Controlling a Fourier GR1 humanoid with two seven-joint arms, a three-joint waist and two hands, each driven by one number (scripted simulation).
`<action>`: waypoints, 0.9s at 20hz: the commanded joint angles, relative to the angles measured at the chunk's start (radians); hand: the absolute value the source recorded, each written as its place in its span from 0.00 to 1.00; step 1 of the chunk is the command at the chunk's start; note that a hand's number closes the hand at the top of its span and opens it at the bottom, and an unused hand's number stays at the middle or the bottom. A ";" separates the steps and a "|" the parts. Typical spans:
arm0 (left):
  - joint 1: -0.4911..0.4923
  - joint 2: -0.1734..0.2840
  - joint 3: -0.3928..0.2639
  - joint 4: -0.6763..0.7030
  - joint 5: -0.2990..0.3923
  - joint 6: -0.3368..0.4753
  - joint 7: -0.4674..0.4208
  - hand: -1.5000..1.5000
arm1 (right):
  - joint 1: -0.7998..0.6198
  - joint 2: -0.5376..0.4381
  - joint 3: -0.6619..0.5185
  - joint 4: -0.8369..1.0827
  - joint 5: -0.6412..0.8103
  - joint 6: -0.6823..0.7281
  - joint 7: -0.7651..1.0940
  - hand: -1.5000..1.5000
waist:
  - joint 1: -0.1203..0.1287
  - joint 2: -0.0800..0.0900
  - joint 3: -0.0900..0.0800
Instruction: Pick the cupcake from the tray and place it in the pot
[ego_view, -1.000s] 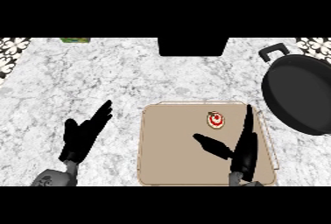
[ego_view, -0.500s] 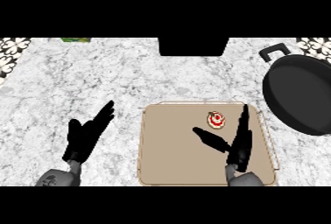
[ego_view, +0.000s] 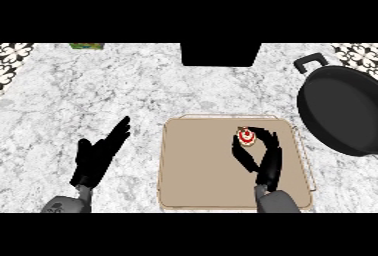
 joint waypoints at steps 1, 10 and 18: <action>-0.003 -0.021 0.008 0.047 -0.009 -0.005 -0.046 0.50 | -0.005 0.008 0.084 0.075 -0.198 -0.052 -0.123 1.00 | 0.009 0.019 0.017; 0.031 0.022 0.068 -0.001 0.017 0.007 0.008 0.50 | 0.281 -0.361 -0.150 -0.060 -0.336 0.409 -0.289 1.00 | -0.079 0.004 0.019; 0.041 0.008 0.040 -0.052 0.019 -0.009 0.026 0.50 | 0.436 -0.644 -0.447 0.122 -0.467 0.764 -0.569 1.00 | -0.032 0.012 0.019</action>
